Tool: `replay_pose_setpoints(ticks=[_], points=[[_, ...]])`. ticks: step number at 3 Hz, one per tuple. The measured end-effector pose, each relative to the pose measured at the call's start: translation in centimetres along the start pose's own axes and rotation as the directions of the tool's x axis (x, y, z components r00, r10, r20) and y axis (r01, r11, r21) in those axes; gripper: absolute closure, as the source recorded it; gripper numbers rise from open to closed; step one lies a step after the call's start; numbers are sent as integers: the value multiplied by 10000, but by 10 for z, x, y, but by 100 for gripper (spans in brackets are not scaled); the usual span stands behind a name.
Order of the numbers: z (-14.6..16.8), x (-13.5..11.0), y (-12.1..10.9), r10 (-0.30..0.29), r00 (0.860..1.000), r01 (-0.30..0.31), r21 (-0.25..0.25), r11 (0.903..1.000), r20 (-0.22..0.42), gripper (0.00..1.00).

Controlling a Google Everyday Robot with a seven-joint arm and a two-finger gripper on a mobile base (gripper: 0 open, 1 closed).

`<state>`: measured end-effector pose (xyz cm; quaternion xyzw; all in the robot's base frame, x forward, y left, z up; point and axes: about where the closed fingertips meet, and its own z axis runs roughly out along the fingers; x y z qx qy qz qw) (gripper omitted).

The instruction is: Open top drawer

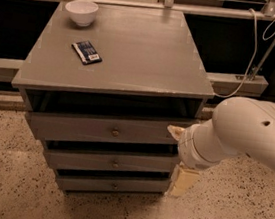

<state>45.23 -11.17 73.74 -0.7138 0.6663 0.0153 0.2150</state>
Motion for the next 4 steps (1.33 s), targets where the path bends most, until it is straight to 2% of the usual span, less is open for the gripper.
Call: replay_pose_setpoints(ticks=[1,2,3,4], points=[[17,-2,-6,-832,9963,827,-224,9963,-225,0],[43,2,-36,-1459,9884,1460,1,9893,-416,0],[65,7,-70,-1763,9821,1772,78,9841,-663,0],[86,14,-103,-1899,9777,1885,-231,9818,-900,0]])
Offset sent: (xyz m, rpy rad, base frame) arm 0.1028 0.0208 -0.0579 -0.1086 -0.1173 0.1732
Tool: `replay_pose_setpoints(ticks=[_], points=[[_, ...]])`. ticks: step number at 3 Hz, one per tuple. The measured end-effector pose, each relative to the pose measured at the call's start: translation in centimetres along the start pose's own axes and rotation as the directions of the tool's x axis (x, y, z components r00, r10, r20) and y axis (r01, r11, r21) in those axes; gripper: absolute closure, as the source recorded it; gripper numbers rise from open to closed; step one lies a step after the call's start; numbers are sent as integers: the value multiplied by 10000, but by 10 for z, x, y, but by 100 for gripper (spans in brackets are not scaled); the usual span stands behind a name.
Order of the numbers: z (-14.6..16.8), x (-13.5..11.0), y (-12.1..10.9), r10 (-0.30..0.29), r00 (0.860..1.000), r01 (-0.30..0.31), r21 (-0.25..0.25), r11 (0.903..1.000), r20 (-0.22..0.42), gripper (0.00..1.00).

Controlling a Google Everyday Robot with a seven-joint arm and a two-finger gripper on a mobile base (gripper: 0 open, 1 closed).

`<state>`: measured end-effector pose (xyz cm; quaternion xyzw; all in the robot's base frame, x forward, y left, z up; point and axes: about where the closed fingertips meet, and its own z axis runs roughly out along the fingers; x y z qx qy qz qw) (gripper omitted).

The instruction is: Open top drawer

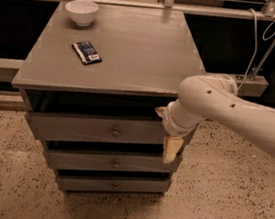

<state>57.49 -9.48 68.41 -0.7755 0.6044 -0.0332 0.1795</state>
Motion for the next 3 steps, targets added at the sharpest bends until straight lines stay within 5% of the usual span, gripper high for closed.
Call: replay_pose_setpoints(ticks=[1,2,3], points=[[27,8,-34,86,9997,-99,-655,9978,-208,3],[34,7,-36,159,9997,-174,-822,9965,-192,9],[34,7,-34,161,9997,-176,-821,9965,-190,31]])
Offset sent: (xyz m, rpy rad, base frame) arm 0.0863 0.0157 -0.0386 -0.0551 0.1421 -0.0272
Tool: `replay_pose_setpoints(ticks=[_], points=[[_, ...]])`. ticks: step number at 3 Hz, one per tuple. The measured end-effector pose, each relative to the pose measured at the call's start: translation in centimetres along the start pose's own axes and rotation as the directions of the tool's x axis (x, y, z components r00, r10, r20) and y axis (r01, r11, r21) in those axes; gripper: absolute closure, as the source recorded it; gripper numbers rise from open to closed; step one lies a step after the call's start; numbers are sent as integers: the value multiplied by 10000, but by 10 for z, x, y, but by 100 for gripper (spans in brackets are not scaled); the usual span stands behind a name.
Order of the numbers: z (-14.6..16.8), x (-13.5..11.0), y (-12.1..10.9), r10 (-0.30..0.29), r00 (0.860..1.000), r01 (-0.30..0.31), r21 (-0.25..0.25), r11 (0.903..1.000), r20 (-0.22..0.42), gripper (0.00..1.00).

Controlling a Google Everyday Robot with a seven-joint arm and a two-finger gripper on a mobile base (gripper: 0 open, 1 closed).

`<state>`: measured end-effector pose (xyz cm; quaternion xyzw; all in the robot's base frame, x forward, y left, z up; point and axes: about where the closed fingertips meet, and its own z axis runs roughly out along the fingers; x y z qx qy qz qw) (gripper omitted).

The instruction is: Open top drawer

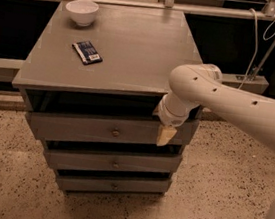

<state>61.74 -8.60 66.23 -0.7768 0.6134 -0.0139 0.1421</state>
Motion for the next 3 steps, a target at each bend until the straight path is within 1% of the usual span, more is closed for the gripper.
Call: replay_pose_setpoints(ticks=[1,2,3], points=[[10,-7,2,143,9998,-145,87,9999,143,31],[16,-13,5,188,9993,-192,126,9997,324,35],[10,-18,22,324,9975,-329,63,9994,636,33]])
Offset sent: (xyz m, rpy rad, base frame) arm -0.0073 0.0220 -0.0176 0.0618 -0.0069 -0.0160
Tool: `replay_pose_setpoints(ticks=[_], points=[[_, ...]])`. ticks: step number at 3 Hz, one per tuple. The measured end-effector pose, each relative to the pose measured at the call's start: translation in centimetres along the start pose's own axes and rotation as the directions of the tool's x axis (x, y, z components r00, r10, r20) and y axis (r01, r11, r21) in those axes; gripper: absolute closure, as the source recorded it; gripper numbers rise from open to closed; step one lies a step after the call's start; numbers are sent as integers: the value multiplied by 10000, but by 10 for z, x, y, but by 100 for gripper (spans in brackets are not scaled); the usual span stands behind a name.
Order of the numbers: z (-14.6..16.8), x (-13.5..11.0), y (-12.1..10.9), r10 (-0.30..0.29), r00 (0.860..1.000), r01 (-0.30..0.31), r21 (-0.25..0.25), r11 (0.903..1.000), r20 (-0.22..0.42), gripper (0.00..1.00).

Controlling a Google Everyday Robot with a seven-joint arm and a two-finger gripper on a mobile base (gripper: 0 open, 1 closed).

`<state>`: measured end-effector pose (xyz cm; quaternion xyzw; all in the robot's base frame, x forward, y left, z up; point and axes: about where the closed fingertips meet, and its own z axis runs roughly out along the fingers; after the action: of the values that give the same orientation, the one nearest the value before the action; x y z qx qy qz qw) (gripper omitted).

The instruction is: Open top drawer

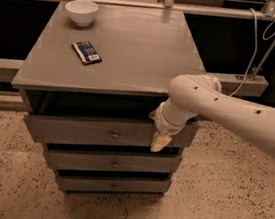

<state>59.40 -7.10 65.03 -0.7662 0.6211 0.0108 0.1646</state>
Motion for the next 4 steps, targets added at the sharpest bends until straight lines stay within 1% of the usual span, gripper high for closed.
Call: replay_pose_setpoints(ticks=[1,2,3,4], points=[[-6,-4,12,0,9997,1,-54,10000,228,23],[-32,-6,44,-103,9979,106,-44,9999,635,21],[-39,-3,52,-41,9973,42,-11,10000,734,5],[-39,-3,52,-42,9973,43,-12,10000,734,0]])
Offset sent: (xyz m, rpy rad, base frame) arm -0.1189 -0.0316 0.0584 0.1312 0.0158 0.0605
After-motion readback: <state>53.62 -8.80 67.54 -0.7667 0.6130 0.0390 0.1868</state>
